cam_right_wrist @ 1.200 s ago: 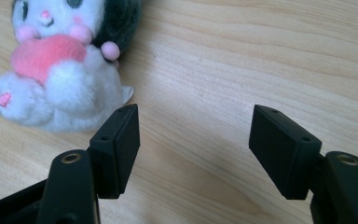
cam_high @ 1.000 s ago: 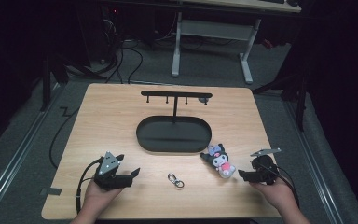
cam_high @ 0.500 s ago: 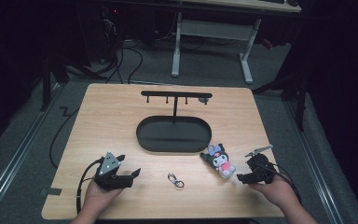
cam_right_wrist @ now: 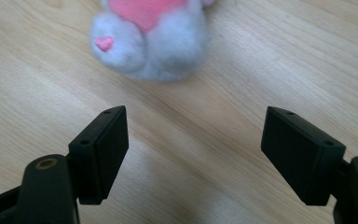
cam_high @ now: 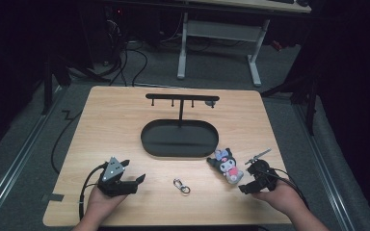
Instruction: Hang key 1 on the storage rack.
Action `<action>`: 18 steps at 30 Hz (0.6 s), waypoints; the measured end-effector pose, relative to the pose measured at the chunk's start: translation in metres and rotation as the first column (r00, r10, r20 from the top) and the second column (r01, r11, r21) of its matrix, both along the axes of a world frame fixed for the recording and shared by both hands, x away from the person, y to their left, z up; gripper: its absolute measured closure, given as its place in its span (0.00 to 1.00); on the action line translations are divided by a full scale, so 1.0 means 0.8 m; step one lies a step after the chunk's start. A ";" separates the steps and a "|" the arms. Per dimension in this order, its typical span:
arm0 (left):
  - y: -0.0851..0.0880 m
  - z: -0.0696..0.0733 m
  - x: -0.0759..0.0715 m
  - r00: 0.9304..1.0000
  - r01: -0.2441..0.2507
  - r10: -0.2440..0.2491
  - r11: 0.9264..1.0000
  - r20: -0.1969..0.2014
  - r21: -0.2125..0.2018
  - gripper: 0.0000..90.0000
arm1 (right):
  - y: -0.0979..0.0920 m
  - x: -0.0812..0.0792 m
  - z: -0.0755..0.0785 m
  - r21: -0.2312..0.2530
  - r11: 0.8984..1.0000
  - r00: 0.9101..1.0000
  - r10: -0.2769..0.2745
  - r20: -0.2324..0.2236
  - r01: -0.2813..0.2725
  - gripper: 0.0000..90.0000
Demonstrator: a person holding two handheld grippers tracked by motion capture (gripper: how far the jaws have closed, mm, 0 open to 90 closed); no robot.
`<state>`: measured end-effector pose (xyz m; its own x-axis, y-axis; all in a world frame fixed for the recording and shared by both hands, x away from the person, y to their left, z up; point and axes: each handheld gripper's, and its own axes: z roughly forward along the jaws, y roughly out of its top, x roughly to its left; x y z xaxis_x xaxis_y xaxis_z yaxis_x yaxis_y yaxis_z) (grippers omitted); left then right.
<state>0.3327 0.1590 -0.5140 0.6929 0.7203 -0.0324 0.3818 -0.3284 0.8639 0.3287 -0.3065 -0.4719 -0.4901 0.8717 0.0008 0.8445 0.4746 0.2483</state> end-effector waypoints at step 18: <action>0.000 0.001 -0.001 1.000 0.007 -0.007 1.000 0.004 0.002 0.22 | 0.034 0.019 -0.003 0.013 1.000 1.000 0.021 -0.010 -0.021 0.22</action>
